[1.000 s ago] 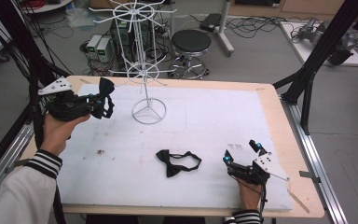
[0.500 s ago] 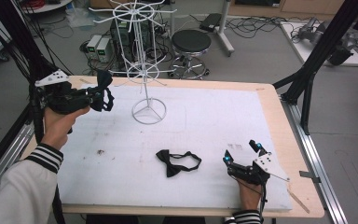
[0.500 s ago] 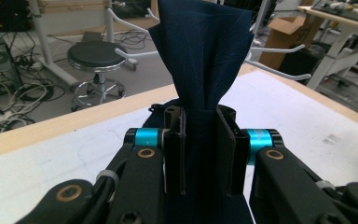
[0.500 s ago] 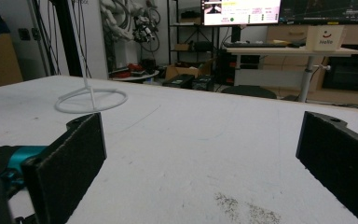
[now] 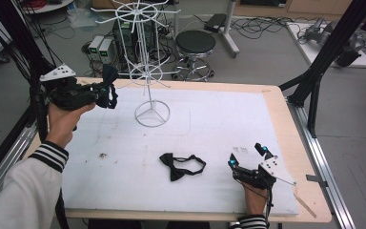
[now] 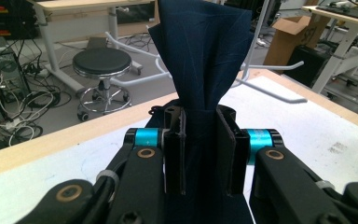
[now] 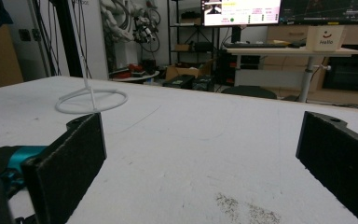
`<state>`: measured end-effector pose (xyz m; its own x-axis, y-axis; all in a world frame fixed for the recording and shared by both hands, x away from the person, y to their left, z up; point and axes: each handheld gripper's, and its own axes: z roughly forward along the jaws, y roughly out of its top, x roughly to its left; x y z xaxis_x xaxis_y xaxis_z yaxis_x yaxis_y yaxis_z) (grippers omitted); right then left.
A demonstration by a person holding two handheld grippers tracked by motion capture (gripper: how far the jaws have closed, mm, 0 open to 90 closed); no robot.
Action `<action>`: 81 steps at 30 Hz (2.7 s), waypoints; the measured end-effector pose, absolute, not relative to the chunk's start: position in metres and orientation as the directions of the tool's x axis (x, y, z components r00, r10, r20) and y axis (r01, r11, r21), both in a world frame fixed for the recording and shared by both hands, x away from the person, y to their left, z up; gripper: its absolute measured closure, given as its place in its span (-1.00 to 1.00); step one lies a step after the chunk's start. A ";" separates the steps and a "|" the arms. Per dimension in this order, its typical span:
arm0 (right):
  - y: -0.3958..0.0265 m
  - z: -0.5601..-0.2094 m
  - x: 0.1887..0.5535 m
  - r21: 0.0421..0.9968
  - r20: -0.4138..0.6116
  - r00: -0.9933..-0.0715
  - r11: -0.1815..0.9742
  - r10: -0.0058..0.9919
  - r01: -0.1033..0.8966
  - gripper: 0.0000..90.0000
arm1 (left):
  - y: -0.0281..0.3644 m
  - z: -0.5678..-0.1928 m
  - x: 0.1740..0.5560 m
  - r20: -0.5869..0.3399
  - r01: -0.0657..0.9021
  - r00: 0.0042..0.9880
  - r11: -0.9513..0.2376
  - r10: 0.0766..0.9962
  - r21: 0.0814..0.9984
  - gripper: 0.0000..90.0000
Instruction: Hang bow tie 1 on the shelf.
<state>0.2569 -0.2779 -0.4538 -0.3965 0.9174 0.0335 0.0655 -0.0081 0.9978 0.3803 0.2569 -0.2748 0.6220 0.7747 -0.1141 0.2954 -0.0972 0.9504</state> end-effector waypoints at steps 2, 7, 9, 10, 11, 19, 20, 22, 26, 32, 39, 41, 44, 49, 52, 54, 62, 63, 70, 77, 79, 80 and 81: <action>-0.278 -0.454 0.257 0.998 0.031 -0.397 -0.005 0.917 0.065 -0.99 | 0.255 -0.273 0.381 -0.112 0.296 0.622 -0.100 0.775 0.950 0.66; -0.278 -0.454 0.257 0.998 0.033 -0.397 -0.008 0.917 0.065 -0.99 | 0.248 -0.271 0.383 -0.102 0.294 0.624 -0.112 0.774 0.949 0.66; -0.278 -0.454 0.257 0.998 0.033 -0.397 -0.008 0.917 0.065 -0.99 | 0.246 -0.270 0.383 -0.107 0.295 0.625 -0.107 0.773 0.949 0.66; -0.278 -0.454 0.257 0.998 0.034 -0.396 -0.008 0.918 0.066 -0.99 | 0.245 -0.270 0.384 -0.103 0.294 0.625 -0.111 0.774 0.949 0.66; -0.278 -0.454 0.257 0.998 0.033 -0.396 -0.008 0.918 0.066 -0.99 | 0.243 -0.269 0.384 -0.102 0.294 0.625 -0.113 0.774 0.949 0.66; -0.278 -0.454 0.257 0.998 0.038 -0.395 -0.012 0.918 0.068 -0.99 | 0.236 -0.267 0.386 -0.094 0.289 0.631 -0.121 0.770 0.950 0.66; -0.278 -0.454 0.257 0.998 0.037 -0.395 -0.011 0.918 0.068 -0.99 | 0.236 -0.267 0.386 -0.092 0.290 0.632 -0.124 0.770 0.949 0.66; -0.278 -0.454 0.257 0.998 0.039 -0.396 -0.013 0.917 0.068 -0.99 | 0.235 -0.267 0.386 -0.091 0.291 0.634 -0.128 0.768 0.948 0.66; -0.278 -0.454 0.257 0.998 0.039 -0.397 -0.013 0.917 0.067 -0.99 | 0.232 -0.267 0.387 -0.088 0.293 0.633 -0.132 0.769 0.947 0.66; -0.278 -0.454 0.257 0.998 0.039 -0.397 -0.014 0.917 0.067 -0.99 | 0.226 -0.264 0.388 -0.078 0.295 0.635 -0.147 0.769 0.944 0.66; -0.278 -0.454 0.257 0.998 0.040 -0.398 -0.015 0.916 0.066 -0.99 | 0.217 -0.264 0.391 -0.057 0.295 0.639 -0.176 0.767 0.939 0.66; -0.279 -0.454 0.257 0.998 0.030 -0.397 -0.008 0.917 0.056 -0.99 | 0.216 -0.265 0.392 -0.051 0.300 0.641 -0.189 0.766 0.935 0.66; -0.279 -0.454 0.257 0.998 0.031 -0.397 -0.009 0.917 0.057 -0.99 | 0.214 -0.265 0.393 -0.055 0.298 0.642 -0.183 0.765 0.937 0.66; -0.278 -0.454 0.257 0.998 0.037 -0.398 -0.013 0.917 0.063 -0.99 | 0.213 -0.266 0.393 -0.048 0.301 0.642 -0.194 0.765 0.933 0.65; -0.278 -0.454 0.257 0.998 0.035 -0.397 -0.011 0.917 0.062 -0.99 | 0.211 -0.267 0.394 -0.054 0.308 0.644 -0.193 0.763 0.931 0.64; -0.278 -0.454 0.257 0.998 0.035 -0.397 -0.011 0.917 0.062 -0.99 | 0.210 -0.267 0.394 -0.055 0.313 0.638 -0.194 0.768 0.930 0.59; -0.278 -0.454 0.257 0.998 0.035 -0.397 -0.012 0.917 0.061 -0.99 | 0.210 -0.265 0.392 -0.071 0.301 0.634 -0.160 0.770 0.940 0.10; -0.278 -0.454 0.257 0.998 0.035 -0.397 -0.012 0.917 0.061 -0.99 | 0.210 -0.265 0.392 -0.073 0.298 0.637 -0.157 0.768 0.942 0.01; -0.278 -0.454 0.257 0.998 0.031 -0.397 -0.007 0.917 0.062 -0.99 | 0.215 -0.260 0.384 -0.074 0.236 0.674 -0.119 0.735 0.964 -0.61; -0.278 -0.454 0.257 0.998 0.028 -0.392 -0.005 0.920 0.058 -0.99 | 0.224 -0.267 0.374 -0.055 0.162 0.740 -0.099 0.670 0.982 -0.71; -0.278 -0.454 0.257 0.998 0.027 -0.392 -0.004 0.919 0.061 -0.99 | 0.226 -0.268 0.371 -0.058 0.143 0.752 -0.077 0.657 0.987 -0.72; -0.278 -0.454 0.257 0.998 0.029 -0.392 -0.005 0.920 0.062 -0.98 | 0.227 -0.269 0.369 -0.057 0.136 0.756 -0.072 0.652 0.988 -0.72; -0.278 -0.454 0.257 0.998 0.030 -0.390 -0.006 0.920 0.064 -0.99 | 0.227 -0.270 0.367 -0.055 0.126 0.763 -0.065 0.645 0.990 -0.72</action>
